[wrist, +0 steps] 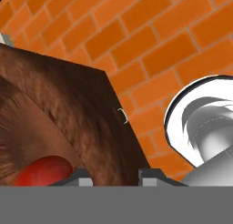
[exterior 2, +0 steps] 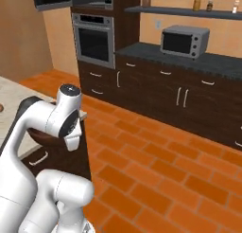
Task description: Pick the tomato from the sink and place it in the bowl. Then pick the bowl and place it in the microwave. Then close the microwave door and press the start button.
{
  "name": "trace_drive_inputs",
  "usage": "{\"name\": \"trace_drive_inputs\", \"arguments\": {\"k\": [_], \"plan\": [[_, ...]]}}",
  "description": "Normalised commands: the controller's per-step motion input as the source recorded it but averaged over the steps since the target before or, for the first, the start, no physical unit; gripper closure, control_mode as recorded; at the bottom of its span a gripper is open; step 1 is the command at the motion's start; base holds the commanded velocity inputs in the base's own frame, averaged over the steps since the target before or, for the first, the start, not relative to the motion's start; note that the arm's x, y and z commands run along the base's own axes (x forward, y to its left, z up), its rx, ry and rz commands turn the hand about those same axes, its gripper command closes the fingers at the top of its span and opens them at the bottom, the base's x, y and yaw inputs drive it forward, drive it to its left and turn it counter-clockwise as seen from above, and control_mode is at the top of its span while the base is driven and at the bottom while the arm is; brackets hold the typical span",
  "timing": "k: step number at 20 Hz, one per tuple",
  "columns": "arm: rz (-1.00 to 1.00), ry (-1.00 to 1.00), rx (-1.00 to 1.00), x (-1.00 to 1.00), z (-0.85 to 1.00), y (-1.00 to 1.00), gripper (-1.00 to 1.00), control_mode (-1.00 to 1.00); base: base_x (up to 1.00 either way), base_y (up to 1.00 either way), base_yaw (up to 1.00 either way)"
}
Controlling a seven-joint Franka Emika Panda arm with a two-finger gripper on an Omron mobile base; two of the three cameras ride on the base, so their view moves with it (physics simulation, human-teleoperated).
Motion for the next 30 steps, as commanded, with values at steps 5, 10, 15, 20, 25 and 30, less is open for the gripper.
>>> {"name": "trace_drive_inputs", "arguments": {"k": [5, 10, 15, 20, 25, 30], "plan": [[0.00, 0.00, 0.00, 0.00, 0.00, 0.00, 1.00, 1.00, 0.84, -0.48, -0.12], [0.00, 0.00, 0.00, 0.00, 0.00, 0.00, 1.00, 1.00, 0.82, -0.42, -0.09], [0.00, 0.00, 0.00, 0.00, 0.00, 0.00, 1.00, 1.00, 0.94, -0.17, -0.06], [0.00, 0.00, 0.00, 0.00, 0.00, 0.00, 1.00, 1.00, 1.00, -0.10, -0.06], [0.00, 0.00, 0.00, 0.00, 0.00, 0.00, 1.00, 1.00, 1.00, 0.07, -0.12], [0.00, 0.00, 0.00, 0.00, 0.00, 0.00, 1.00, 1.00, 0.99, 0.52, -0.19]]}}
